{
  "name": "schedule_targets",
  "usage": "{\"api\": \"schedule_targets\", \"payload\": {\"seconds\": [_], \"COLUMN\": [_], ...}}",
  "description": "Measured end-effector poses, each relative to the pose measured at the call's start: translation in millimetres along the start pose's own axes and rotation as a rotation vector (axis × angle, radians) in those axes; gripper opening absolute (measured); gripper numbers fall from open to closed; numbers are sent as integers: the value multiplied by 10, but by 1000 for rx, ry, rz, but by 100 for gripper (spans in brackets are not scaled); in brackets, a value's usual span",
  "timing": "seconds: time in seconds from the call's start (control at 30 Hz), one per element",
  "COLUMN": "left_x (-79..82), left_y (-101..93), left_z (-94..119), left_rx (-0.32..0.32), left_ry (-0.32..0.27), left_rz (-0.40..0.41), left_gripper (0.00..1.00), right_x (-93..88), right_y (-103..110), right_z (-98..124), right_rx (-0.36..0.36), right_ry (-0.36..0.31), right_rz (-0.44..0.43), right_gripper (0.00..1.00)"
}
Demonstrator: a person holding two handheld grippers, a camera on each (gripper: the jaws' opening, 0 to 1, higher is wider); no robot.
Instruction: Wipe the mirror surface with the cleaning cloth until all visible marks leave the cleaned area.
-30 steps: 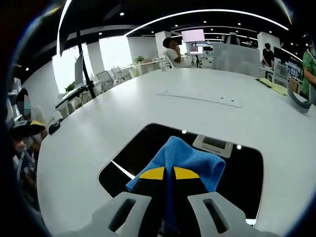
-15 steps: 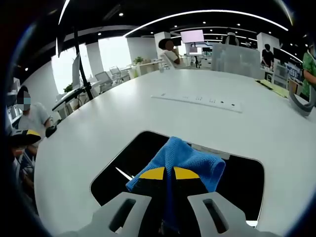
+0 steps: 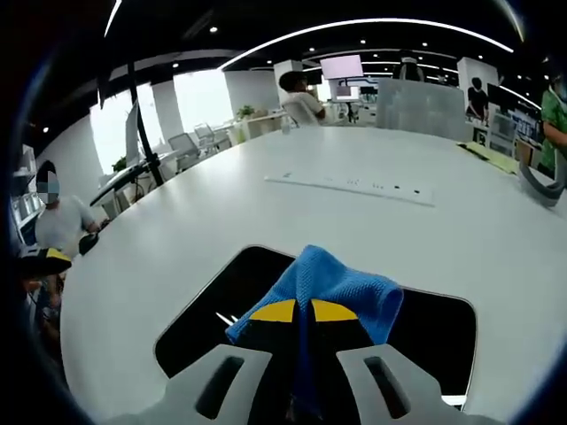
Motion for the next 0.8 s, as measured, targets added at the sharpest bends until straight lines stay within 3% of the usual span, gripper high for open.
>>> {"api": "schedule_targets", "payload": {"seconds": [0.47,0.8], "left_x": [-17,-29], "left_y": [11,50], "left_z": [-24,-6], "left_rx": [-4,5], "left_ry": [3,2], "left_rz": [7,11], "left_gripper": [92,92], "right_x": [53,99], "right_y": [-72,135], "right_z": [-73,65], "right_rx": [2,4], "right_ry": [17,40], "right_rz": [-12,-6], "right_gripper": [0,0]}}
Point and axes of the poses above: the point that each gripper's makers call its tool centre point, and the gripper's own axes: z roughly backward along the fingers, y roughly to its left, x roughly out of its top, the point moved 7 cm from there along z, roughly backward along the fingers, and after that the axes turned 5 degrees about z, right-handed, at the moved point
